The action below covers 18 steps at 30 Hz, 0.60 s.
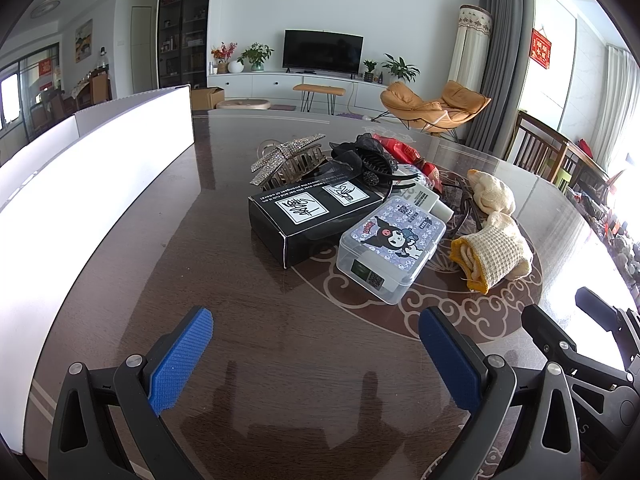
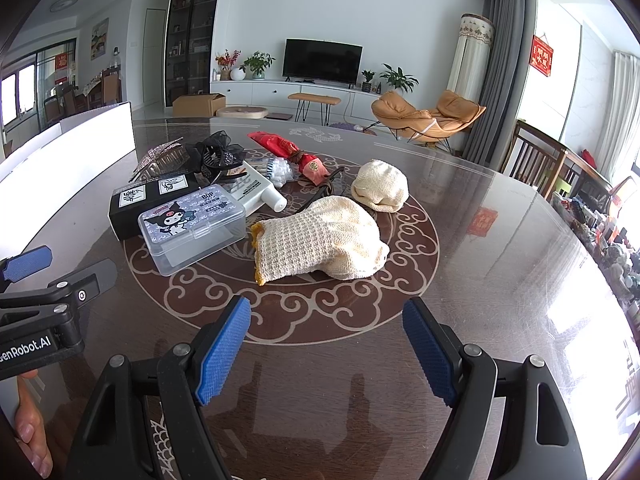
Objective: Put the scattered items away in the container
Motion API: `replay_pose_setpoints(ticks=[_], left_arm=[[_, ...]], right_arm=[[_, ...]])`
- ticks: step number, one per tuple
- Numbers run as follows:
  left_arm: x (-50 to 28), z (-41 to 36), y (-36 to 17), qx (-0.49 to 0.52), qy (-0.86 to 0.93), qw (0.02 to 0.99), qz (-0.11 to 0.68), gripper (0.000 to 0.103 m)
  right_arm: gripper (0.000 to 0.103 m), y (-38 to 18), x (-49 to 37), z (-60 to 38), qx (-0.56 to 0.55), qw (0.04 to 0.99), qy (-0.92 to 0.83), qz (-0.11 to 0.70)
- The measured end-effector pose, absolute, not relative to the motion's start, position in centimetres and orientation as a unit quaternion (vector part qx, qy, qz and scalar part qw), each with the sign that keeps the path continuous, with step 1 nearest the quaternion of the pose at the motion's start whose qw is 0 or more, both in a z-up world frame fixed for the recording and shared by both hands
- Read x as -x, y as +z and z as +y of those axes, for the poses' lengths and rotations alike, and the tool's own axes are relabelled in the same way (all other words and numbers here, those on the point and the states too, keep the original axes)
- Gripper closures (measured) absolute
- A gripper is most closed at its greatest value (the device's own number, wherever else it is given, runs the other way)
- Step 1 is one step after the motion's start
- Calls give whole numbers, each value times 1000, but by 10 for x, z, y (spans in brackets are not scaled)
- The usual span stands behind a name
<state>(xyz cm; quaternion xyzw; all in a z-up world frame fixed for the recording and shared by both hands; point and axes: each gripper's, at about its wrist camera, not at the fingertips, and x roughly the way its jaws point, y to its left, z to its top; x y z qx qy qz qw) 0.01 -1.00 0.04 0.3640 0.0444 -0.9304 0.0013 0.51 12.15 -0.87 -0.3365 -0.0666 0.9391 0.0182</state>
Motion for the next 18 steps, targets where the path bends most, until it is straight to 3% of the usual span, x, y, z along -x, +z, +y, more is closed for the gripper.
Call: replay_pose_setpoints(ticks=[12, 18], left_arm=[[0, -11, 0, -364, -930, 0, 46, 0], [0, -29, 0, -370, -925, -4, 89, 0]], right_arm=[[23, -10, -5, 122, 339, 18, 938, -67], [23, -12, -3, 124, 346, 22, 936, -61]])
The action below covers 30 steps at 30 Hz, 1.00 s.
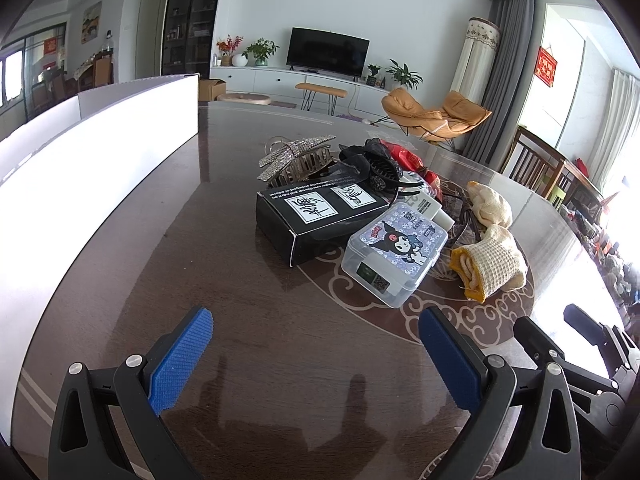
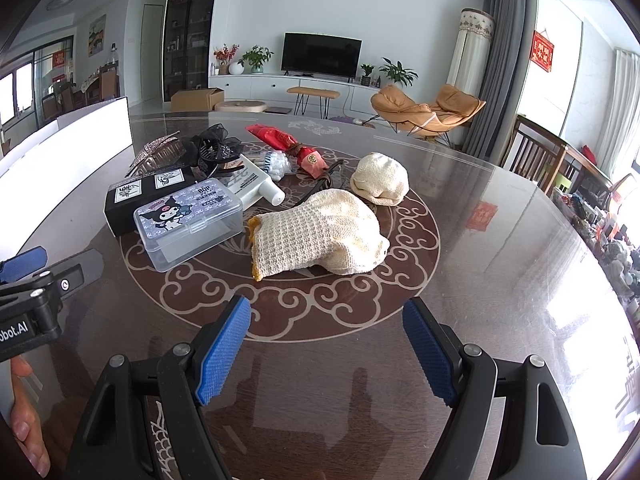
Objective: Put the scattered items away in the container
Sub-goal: 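Lower the right tool onto the cream knitted glove and close, then grasp the clear cartoon-lid plastic box with the left tool while the right tool lifts the glove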
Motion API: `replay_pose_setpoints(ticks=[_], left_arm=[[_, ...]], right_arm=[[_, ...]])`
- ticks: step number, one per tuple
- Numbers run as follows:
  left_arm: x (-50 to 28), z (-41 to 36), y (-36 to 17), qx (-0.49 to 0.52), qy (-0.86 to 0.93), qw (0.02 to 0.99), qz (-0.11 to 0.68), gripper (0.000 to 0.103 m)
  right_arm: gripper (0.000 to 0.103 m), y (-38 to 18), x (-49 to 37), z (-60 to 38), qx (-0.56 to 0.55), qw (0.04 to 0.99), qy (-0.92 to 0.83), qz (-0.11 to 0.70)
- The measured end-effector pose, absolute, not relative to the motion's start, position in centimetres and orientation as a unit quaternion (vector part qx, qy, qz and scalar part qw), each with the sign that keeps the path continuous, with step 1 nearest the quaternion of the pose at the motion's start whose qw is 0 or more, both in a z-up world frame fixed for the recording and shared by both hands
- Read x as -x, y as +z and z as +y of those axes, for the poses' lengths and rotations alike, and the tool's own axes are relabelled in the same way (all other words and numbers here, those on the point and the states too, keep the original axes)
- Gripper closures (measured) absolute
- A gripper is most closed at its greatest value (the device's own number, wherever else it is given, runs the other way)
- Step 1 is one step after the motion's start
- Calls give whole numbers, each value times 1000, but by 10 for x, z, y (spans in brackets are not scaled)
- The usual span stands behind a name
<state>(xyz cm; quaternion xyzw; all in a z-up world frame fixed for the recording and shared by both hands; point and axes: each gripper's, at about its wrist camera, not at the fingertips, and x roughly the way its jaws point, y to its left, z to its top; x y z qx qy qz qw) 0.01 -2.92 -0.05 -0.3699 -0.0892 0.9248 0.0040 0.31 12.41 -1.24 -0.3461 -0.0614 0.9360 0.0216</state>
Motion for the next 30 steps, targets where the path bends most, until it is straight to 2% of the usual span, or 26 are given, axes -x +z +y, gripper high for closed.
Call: replay_pose_setpoints(ticks=[7, 10, 15, 18, 22, 30], left_arm=[[-3, -60, 6, 363, 925, -35, -107, 0], [-2, -67, 6, 360, 925, -43, -116, 0], [0, -60, 1, 365, 925, -39, -101, 0], [-1, -50, 0, 363, 928, -34, -75, 0], [2, -44, -3, 369, 927, -19, -55, 0], [14, -37, -14, 409, 908, 41, -82, 0]], right_arm=[[23, -5, 2, 134, 340, -21, 940, -28], [23, 10, 18, 141, 339, -33, 940, 15], [23, 12, 68, 144, 375, -4, 925, 69], [23, 13, 93, 137, 360, 7, 932, 39], [24, -12, 117, 128, 427, 4, 904, -26], [24, -10, 20, 184, 422, -12, 906, -4]])
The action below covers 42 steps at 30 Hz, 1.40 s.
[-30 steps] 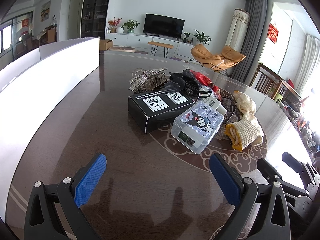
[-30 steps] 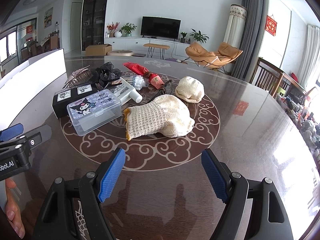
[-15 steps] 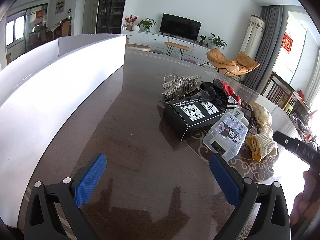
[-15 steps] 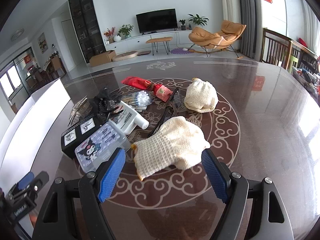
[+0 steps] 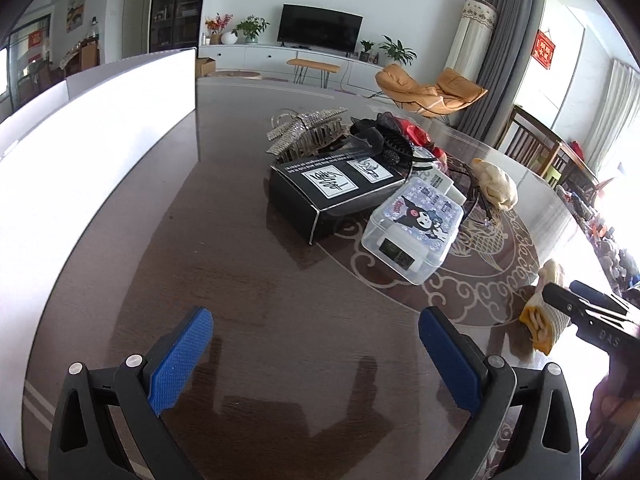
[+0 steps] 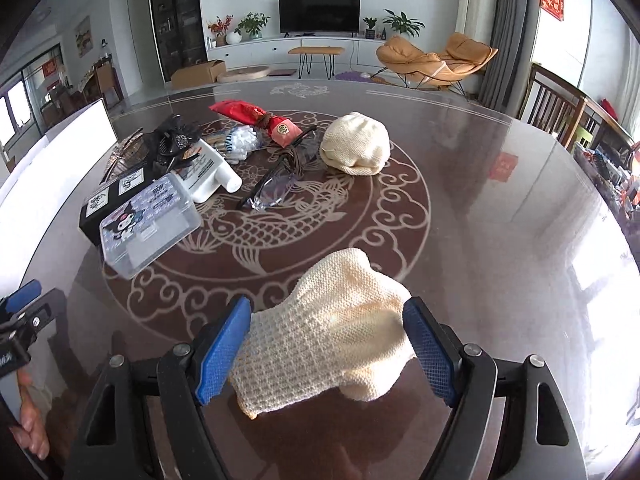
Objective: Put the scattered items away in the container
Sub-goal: 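Grasp the clear cartoon-lid plastic box with the left tool while the right tool lifts the glove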
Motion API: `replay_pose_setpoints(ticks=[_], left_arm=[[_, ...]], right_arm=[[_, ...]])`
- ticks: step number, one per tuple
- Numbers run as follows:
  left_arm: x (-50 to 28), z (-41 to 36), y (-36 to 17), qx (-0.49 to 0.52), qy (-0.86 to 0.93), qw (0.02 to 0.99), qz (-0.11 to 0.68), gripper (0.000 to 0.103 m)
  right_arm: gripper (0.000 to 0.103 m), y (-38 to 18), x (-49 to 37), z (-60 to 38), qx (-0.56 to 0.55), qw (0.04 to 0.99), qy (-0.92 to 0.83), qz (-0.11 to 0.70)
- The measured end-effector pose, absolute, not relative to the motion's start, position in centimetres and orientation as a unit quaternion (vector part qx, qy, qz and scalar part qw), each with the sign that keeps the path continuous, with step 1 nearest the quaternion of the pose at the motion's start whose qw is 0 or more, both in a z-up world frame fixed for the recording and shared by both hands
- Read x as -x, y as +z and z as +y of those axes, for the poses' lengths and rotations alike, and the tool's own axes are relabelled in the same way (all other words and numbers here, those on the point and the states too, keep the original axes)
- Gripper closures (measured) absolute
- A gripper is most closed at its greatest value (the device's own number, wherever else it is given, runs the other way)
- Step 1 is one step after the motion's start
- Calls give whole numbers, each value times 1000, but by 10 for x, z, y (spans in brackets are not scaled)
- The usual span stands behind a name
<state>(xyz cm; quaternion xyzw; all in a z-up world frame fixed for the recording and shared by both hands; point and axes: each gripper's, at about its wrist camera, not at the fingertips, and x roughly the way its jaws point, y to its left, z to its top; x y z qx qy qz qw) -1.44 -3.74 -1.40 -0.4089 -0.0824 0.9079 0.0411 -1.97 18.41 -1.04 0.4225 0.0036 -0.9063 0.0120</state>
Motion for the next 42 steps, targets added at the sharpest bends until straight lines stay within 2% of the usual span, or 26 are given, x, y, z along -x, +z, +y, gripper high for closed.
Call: replay_pose_setpoints(ticks=[4, 10, 21, 22, 23, 24, 32, 35, 37, 39, 41, 42], left_arm=[[36, -14, -22, 442, 893, 68, -55, 0], [67, 35, -31, 466, 878, 96, 59, 0], [120, 84, -32, 465, 868, 154, 88, 0], [118, 85, -31, 459, 871, 154, 87, 3], [113, 85, -28, 448, 877, 151, 84, 26], [107, 85, -26, 440, 883, 147, 79, 43], [27, 60, -28, 431, 899, 64, 42, 43], [6, 42, -28, 427, 903, 30, 44, 42], [5, 36, -28, 429, 902, 21, 45, 36], [8, 32, -30, 435, 899, 5, 46, 16], [10, 32, -30, 440, 897, -8, 45, 8], [11, 31, -31, 441, 896, -8, 43, 7]], right_arm=[[23, -13, -20, 206, -407, 12, -913, -17], [24, -20, -39, 215, -395, 12, -919, -14], [23, -32, -33, 234, -401, 35, -913, -65], [23, -32, -33, 235, -402, 36, -912, -69], [23, -33, -32, 236, -402, 37, -912, -72], [24, -33, -31, 237, -403, 39, -911, -76], [23, -33, -32, 236, -410, 57, -906, -88], [23, -32, -35, 233, -416, 75, -898, -119], [23, -30, -31, 232, -421, 70, -892, -150], [23, -27, -21, 230, -424, 50, -888, -172], [23, -25, -7, 228, -432, 27, -880, -193], [23, -25, 1, 225, -437, 15, -878, -196]])
